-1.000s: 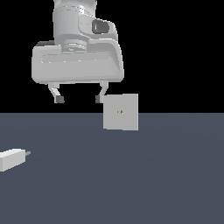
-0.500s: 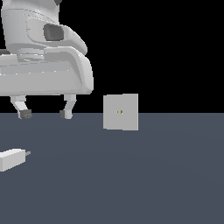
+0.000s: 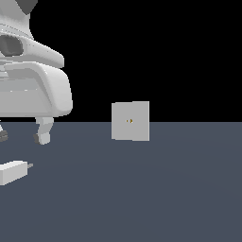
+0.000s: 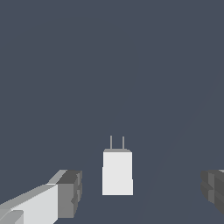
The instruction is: Plug the charger into the wall socket.
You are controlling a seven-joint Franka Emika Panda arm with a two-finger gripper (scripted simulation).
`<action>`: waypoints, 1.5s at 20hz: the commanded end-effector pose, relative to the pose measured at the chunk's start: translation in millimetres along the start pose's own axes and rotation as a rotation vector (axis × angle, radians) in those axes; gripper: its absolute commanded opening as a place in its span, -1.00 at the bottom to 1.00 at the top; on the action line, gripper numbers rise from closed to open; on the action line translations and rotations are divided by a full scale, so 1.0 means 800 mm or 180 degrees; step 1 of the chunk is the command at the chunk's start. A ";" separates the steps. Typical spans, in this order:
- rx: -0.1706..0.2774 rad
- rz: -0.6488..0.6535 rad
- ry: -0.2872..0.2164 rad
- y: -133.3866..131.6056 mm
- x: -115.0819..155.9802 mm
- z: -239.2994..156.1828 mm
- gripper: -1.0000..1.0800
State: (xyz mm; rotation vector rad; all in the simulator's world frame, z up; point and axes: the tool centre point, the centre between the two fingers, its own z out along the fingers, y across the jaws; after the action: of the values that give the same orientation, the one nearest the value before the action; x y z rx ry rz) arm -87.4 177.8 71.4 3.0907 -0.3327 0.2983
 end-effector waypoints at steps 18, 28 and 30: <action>-0.0016 0.0049 0.0051 -0.018 -0.011 0.014 0.92; -0.0016 0.0049 0.0051 -0.017 -0.020 0.060 0.92; -0.0016 0.0049 0.0051 -0.017 -0.021 0.066 0.92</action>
State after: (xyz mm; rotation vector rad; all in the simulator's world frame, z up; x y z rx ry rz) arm -91.2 192.6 20.4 3.0800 -0.3563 0.3203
